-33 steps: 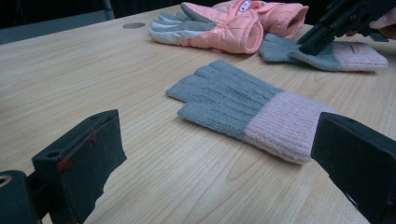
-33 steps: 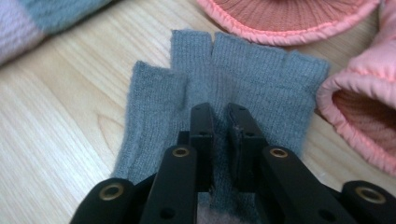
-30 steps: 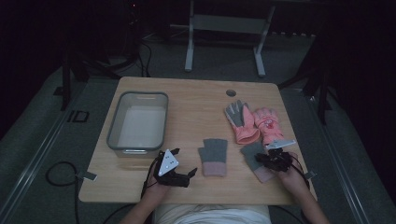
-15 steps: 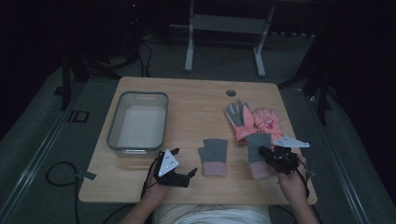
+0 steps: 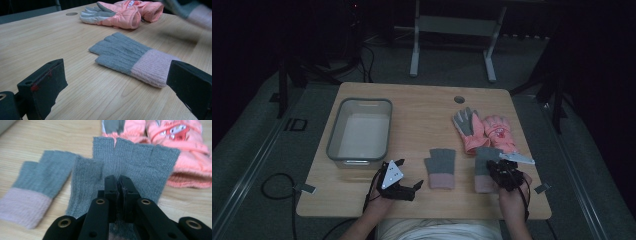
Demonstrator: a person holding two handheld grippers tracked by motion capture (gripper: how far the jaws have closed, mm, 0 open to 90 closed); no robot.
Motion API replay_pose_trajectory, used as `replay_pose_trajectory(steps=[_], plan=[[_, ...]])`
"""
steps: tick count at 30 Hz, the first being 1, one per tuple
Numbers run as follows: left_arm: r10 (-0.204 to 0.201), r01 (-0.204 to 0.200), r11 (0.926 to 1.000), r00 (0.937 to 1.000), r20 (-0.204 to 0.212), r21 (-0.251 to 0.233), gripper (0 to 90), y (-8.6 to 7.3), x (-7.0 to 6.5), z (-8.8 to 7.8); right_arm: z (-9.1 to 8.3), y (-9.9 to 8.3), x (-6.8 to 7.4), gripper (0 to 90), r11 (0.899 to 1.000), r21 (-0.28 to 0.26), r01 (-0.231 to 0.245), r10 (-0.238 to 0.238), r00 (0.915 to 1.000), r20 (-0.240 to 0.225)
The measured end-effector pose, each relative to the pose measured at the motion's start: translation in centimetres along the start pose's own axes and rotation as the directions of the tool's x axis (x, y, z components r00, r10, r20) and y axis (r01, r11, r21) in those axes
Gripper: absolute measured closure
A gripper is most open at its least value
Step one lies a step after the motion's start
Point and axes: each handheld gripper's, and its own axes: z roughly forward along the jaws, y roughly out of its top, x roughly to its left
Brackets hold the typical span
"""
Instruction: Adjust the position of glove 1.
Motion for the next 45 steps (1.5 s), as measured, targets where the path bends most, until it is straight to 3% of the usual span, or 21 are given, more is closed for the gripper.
replay_pose_trajectory(steps=[14, 20, 24, 27, 29, 30, 31, 33, 35, 37, 38, 45], plan=[[0.004, -0.004, 1.0, 1.0, 0.001, 0.003, 2.0, 0.0, 0.0, 0.0, 4.3, -2.3, -1.0, 83.7, 0.992, 0.121, -0.023, 0.024, 0.9997, -0.003], [0.006, -0.006, 1.0, 1.0, 0.002, 0.003, 2.0, 0.0, -0.1, 0.0, 4.7, -2.4, -1.2, 80.1, 0.991, 0.135, -0.007, 0.009, 0.9998, -0.017], [0.007, -0.007, 1.0, 1.0, 0.001, 0.001, 2.0, 0.0, -0.1, 0.0, 4.6, -2.3, -1.5, 72.0, 0.992, 0.126, 0.011, -0.007, 0.9993, -0.036], [0.006, -0.006, 1.0, 1.0, 0.004, 0.003, 2.0, 0.0, 0.0, 0.0, 4.1, -2.0, -2.2, 69.6, 0.993, 0.113, 0.046, -0.04, 0.9979, -0.052], [0.005, -0.005, 1.0, 1.0, 0.004, 0.003, 2.0, 0.0, 0.0, 0.0, 4.0, -1.8, -2.8, 66.3, 0.989, 0.107, 0.104, -0.095, 0.9916, -0.088], [0.005, -0.005, 1.0, 1.0, 0.004, 0.003, 2.0, 0.0, 0.0, 0.0, 4.0, -1.8, -2.8, 66.3, 0.989, 0.107, 0.104, -0.095, 0.9916, -0.088], [0.004, -0.004, 1.0, 1.0, 0.002, 0.0, 2.0, 0.0, 0.0, 0.0, 3.7, -1.5, -3.4, 64.1, 0.981, 0.099, 0.169, -0.154, 0.9777, -0.142], [0.002, -0.002, 1.0, 1.0, 0.001, 0.001, 2.0, 0.0, 0.0, 0.0, 3.6, -1.2, -3.9, 63.8, 0.975, 0.102, 0.199, -0.184, 0.9725, -0.143], [0.0, 0.0, 1.0, 1.0, 0.0, 0.001, 2.0, 0.0, 0.0, 0.1, 3.4, -0.9, -4.5, 61.5, 0.97, 0.095, 0.223, -0.201, 0.9604, -0.193], [-0.001, 0.001, 1.0, 1.0, 0.0, 0.004, 2.0, 0.0, 0.0, 0.1, 3.3, -0.8, -4.6, 61.2, 0.969, 0.095, 0.227, -0.205, 0.9592, -0.194], [-0.002, 0.002, 1.0, 1.0, 0.0, 0.004, 2.0, 0.0, 0.0, 0.0, 3.4, -0.6, -4.6, 59.6, 0.963, 0.097, 0.25, -0.227, 0.9522, -0.204], [0.0, 0.0, 1.0, 1.0, 0.001, 0.003, 2.0, 0.0, 0.0, 0.0, 4.1, -1.8, -3.8, 60.9, 0.957, 0.126, 0.262, -0.236, 0.9532, -0.189]])
